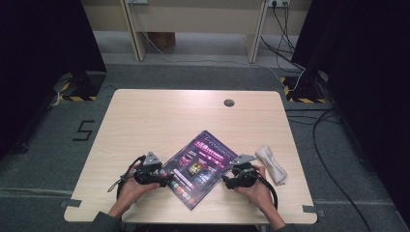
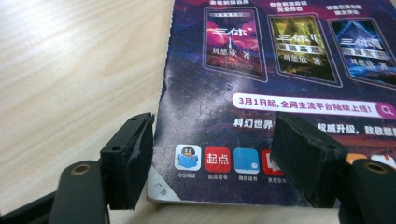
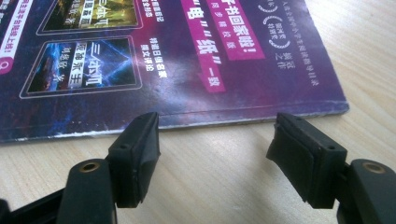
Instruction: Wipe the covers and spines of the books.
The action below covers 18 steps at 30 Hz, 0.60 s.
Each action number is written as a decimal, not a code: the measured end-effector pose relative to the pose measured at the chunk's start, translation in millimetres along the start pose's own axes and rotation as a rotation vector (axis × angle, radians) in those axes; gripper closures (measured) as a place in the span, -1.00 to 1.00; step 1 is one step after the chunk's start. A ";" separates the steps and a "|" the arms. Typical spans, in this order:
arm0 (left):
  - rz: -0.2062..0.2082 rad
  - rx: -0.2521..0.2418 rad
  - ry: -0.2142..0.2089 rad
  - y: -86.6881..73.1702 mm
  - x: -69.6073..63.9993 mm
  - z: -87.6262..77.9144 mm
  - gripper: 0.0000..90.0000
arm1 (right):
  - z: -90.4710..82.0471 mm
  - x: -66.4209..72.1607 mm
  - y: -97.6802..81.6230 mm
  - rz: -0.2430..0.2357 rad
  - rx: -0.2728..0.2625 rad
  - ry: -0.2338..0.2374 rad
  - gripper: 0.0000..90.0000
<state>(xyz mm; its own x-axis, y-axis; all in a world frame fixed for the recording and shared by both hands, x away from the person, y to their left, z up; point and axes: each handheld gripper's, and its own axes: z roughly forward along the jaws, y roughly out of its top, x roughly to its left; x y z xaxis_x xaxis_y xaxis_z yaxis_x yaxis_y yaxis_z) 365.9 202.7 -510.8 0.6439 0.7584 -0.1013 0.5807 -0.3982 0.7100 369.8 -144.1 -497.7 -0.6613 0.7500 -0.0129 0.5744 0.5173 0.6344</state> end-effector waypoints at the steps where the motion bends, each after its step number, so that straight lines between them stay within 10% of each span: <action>1: 0.000 0.000 0.000 0.0 0.0 0.0 -0.33 | 0.0 0.0 0.0 0.000 0.000 0.000 -0.28; 18: 0.042 0.044 -0.080 -17.8 -44.6 -16.7 -0.27 | 1.3 -6.6 -2.0 0.096 -0.035 0.079 -0.31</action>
<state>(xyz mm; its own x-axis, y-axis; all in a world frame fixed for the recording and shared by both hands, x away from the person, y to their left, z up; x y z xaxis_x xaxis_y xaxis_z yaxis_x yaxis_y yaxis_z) 318.6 184.6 -507.3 0.7044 0.6980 -0.1287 0.5730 -0.4523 0.6834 373.7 -149.6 -499.8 -0.6406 0.7600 0.1095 0.6208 0.4287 0.6564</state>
